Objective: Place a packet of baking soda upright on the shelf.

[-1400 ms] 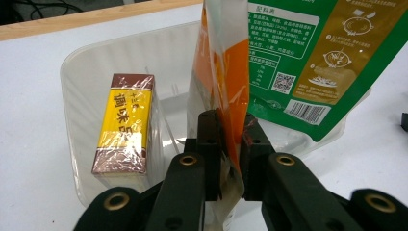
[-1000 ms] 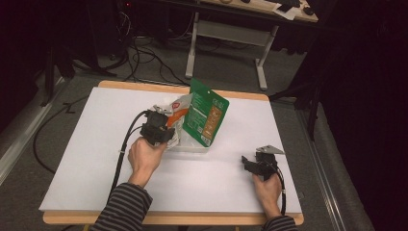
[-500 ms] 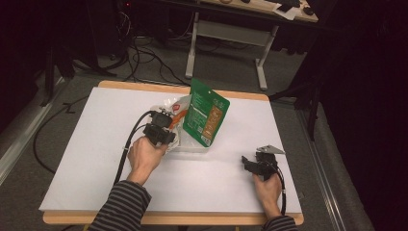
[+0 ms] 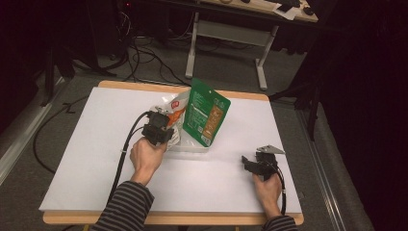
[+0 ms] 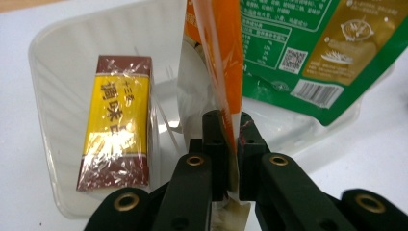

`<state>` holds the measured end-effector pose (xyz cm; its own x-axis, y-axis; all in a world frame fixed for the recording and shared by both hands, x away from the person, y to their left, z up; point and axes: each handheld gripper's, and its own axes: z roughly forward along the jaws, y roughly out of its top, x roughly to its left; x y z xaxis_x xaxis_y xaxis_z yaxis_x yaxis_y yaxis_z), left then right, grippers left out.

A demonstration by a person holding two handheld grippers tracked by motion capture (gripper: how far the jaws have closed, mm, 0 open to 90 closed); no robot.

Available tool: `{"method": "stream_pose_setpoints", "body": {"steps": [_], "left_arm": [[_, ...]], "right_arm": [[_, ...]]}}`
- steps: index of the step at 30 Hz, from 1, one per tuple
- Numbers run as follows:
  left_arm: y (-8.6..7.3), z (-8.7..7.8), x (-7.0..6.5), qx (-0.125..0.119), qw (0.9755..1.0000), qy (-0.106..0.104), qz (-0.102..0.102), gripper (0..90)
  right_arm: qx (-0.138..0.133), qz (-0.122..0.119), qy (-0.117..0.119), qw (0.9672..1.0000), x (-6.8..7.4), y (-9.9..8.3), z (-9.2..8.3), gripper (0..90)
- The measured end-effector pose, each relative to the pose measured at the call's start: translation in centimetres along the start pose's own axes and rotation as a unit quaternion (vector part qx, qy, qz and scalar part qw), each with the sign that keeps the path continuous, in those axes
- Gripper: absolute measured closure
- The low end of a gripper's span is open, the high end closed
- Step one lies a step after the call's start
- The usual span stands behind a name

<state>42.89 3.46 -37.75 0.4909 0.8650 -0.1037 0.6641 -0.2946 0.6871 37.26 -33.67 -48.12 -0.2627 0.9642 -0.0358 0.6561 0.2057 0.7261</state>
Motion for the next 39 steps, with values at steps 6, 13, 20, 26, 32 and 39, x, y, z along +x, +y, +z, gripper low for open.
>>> {"method": "stream_pose_setpoints", "body": {"steps": [6,13,20,26,32,39], "left_arm": [[0.1,0.3,-0.1,-0.023,0.9996,0.009,-0.011,86.9],[0.2,0.4,0.0,-0.052,0.9982,0.016,-0.024,87.1],[0.3,0.4,-0.8,-0.067,0.9969,0.037,-0.018,87.1],[0.4,0.6,-1.2,-0.085,0.9950,0.050,-0.011,87.1],[0.2,1.5,-1.4,-0.072,0.9963,0.046,-0.009,85.9],[-0.1,1.4,-0.8,-0.061,0.9980,0.013,-0.016,71.7]], "right_arm": [[0.000,0.000,0.000,1.0000,0.0,0.0,0.0,34.1],[0.001,0.000,0.001,1.0000,0.0,0.0,0.0,34.2],[0.000,0.000,0.000,1.0000,0.0,0.0,0.0,34.1],[0.000,0.000,0.000,1.0000,0.0,0.0,0.0,34.2],[0.000,0.000,0.000,1.0000,0.0,0.0,0.0,34.2],[0.000,0.000,0.001,1.0000,0.0,0.0,0.0,34.2]]}}
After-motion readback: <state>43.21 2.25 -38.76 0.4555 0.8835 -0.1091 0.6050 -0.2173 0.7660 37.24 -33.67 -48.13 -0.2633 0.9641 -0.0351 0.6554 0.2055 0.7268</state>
